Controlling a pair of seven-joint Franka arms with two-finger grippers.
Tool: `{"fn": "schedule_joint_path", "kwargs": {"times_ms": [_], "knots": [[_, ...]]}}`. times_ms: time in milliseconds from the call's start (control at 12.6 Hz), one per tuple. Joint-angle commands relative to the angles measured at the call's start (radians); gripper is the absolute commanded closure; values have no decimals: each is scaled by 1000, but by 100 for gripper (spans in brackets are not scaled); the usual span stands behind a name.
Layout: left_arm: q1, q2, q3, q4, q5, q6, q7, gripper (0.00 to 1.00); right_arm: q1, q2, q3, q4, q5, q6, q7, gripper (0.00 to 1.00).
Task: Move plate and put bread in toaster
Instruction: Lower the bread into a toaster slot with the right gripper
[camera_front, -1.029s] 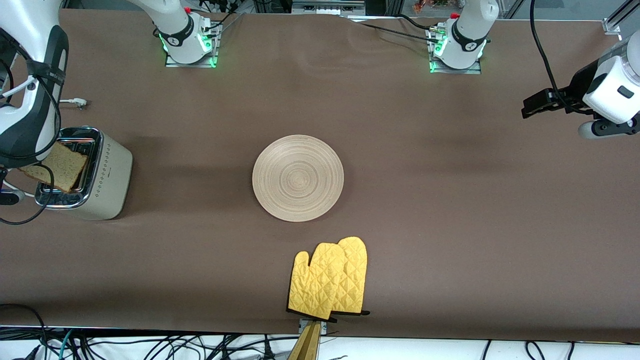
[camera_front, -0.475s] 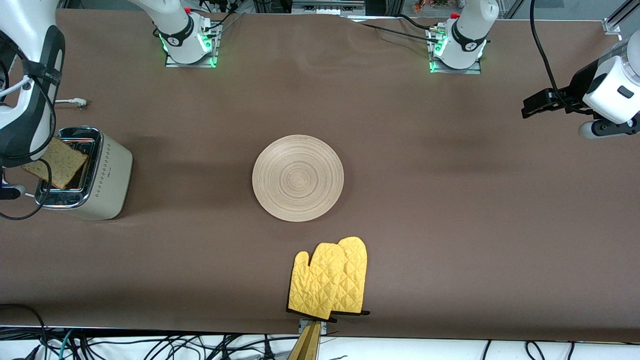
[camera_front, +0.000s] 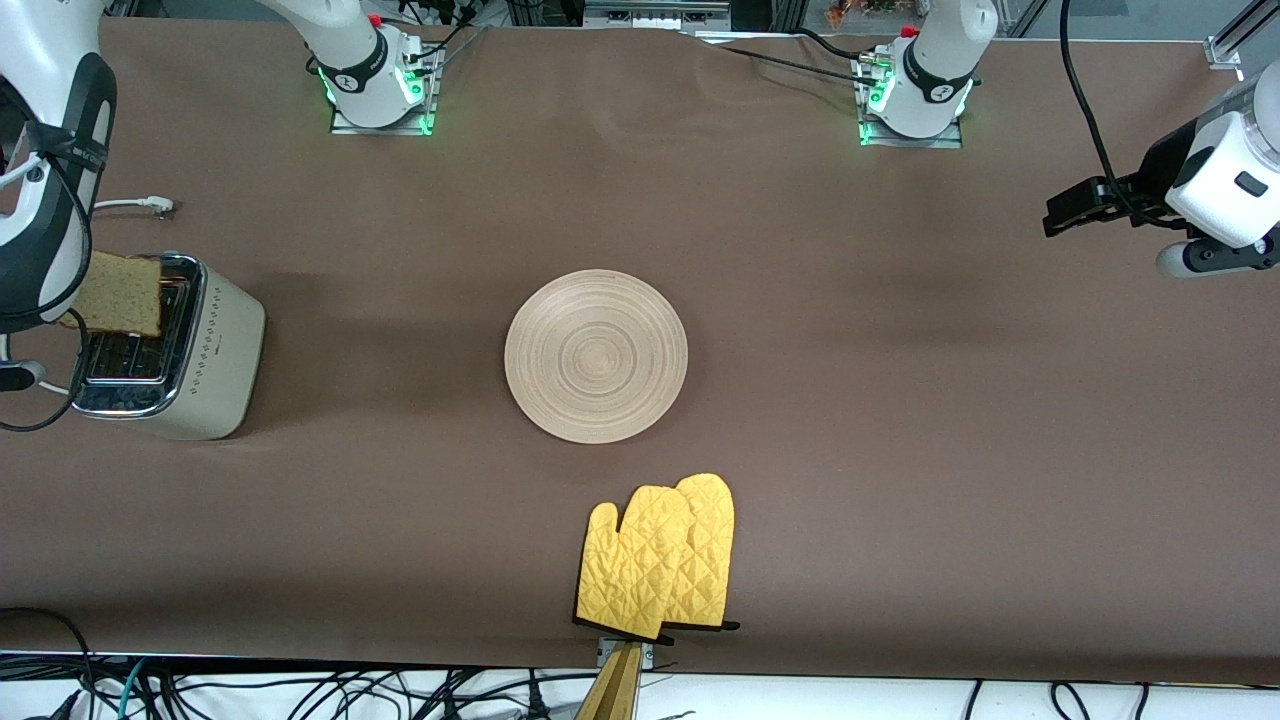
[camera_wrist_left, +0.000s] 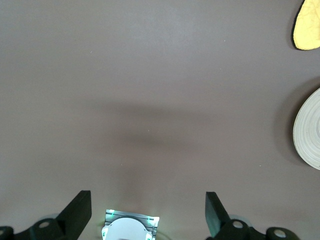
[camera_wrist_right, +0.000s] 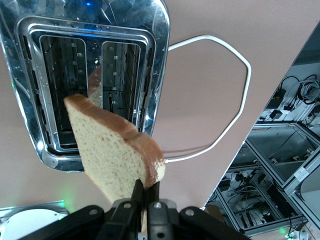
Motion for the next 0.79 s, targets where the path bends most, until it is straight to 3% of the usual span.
{"fn": "schedule_joint_path", "kwargs": {"times_ms": [0, 713], "knots": [[5, 3, 1, 10, -25, -14, 2, 0, -2, 2, 4, 5, 10, -5, -21, 100], [5, 3, 1, 10, -25, -14, 3, 0, -1, 28, 5, 7, 9, 98, 86, 100]]}}
